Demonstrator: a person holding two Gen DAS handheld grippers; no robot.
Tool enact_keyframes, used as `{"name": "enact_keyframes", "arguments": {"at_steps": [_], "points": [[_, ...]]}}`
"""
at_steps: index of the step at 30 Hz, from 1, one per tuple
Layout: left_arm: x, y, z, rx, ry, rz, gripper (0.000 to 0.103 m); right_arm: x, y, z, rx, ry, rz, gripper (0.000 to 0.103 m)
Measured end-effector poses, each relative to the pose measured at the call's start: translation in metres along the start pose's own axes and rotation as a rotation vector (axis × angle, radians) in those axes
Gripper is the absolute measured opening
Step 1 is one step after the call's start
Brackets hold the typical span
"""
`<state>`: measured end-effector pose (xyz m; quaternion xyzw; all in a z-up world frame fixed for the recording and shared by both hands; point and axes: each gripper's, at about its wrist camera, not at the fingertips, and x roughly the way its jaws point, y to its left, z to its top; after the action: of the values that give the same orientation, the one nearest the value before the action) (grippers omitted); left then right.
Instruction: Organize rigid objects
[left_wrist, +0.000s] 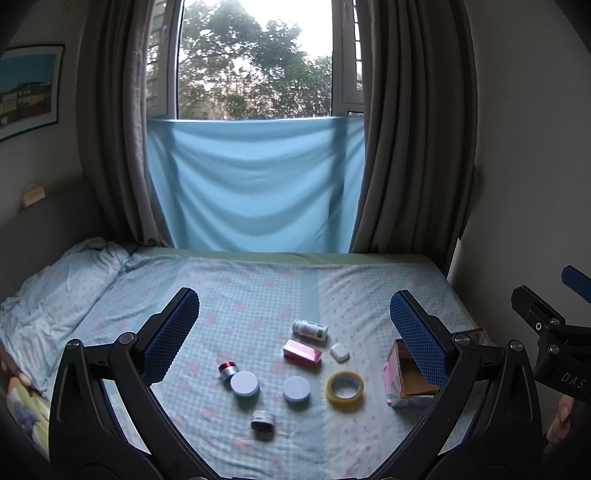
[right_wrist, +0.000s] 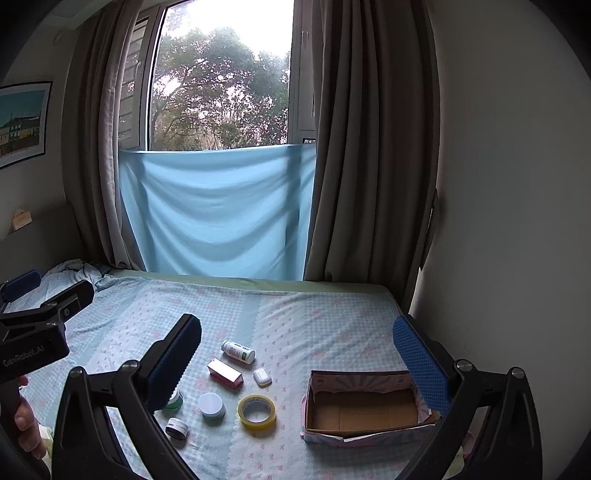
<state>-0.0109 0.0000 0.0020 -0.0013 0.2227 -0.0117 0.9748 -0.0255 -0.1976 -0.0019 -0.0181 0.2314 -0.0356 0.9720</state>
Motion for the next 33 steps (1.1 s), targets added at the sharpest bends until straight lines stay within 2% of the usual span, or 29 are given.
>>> {"name": "enact_keyframes", "arguments": {"at_steps": [16, 22, 27, 33], "points": [[0.002, 0.001, -0.001, -0.004, 0.010, 0.002, 0.102, -0.001, 0.003, -0.001, 0.022, 0.000, 0.020, 0.103], [0.005, 0.003, -0.002, -0.013, 0.017, 0.025, 0.103, 0.000, 0.000, 0.000, 0.022, -0.008, 0.040, 0.103], [0.010, 0.018, -0.005, -0.047, 0.020, 0.105, 0.103, 0.009, 0.001, -0.001, 0.003, 0.013, 0.069, 0.103], [0.034, 0.062, -0.026, -0.093, 0.137, 0.223, 0.103, 0.046, 0.008, -0.019, -0.035, 0.115, 0.123, 0.103]]}}
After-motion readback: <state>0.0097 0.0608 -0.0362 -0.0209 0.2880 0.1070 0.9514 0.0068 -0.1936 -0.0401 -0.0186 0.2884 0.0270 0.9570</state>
